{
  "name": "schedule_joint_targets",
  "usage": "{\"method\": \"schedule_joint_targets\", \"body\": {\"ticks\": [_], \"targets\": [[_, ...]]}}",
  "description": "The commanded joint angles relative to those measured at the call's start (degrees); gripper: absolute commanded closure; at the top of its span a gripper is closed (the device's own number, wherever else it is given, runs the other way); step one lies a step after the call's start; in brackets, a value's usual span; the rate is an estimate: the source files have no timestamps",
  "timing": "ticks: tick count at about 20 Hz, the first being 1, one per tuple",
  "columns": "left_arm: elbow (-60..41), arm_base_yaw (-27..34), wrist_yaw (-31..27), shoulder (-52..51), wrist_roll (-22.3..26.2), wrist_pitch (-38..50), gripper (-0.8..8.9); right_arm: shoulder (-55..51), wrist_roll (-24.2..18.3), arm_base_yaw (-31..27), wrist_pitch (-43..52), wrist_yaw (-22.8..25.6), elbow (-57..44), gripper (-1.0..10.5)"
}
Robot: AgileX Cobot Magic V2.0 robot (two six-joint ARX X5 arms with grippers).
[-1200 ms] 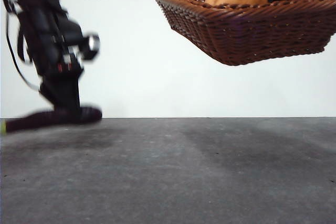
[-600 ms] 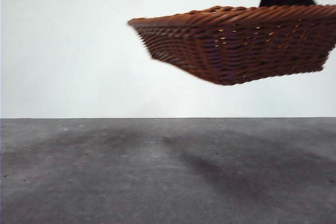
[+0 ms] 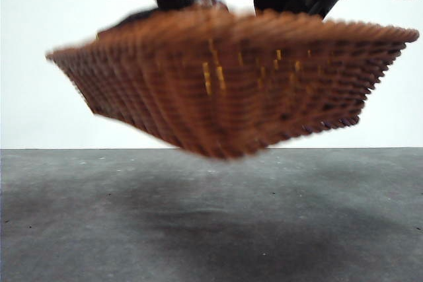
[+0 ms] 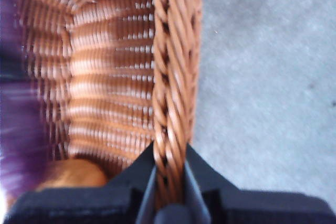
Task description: Help me put the vegetables on the table into the basket
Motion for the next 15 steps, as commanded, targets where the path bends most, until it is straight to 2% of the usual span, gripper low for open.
{"method": "schedule_joint_targets", "body": {"ticks": [1,4,6,10,11,13,14,15], "targets": [[-0.33,-0.72,0.9,2.84,0.63,0.5,8.22,0.2,0.66,-0.09,0.52,-1.03,0.04,9.6],[-0.33,-1.75,0.96,5.9,0.46,1.49,8.22,0.2,0.59,-0.09,1.2,-1.05,0.07,9.6],[-0.33,-2.43,4.76,7.06,-0.39,2.21,8.22,0.22,0.44,-0.09,1.92,-1.05,0.07,9.6],[-0.33,-3.65,3.43,7.06,-1.79,3.65,8.12,0.22,0.26,-0.15,2.21,0.0,0.07,9.6],[-0.33,-3.63,3.43,7.06,-3.02,3.67,7.66,0.22,0.24,-0.13,2.23,0.0,0.07,9.6],[-0.33,-3.48,3.41,7.06,-4.46,3.72,4.65,0.22,0.24,-0.13,2.23,0.02,0.07,9.6],[-0.33,-3.28,3.41,7.06,-5.46,3.82,3.99,0.22,0.24,-0.13,2.23,0.02,0.04,9.6],[-0.33,-3.26,3.43,7.06,-5.97,3.96,4.01,0.22,0.24,-0.13,2.16,0.02,0.07,9.6]]}}
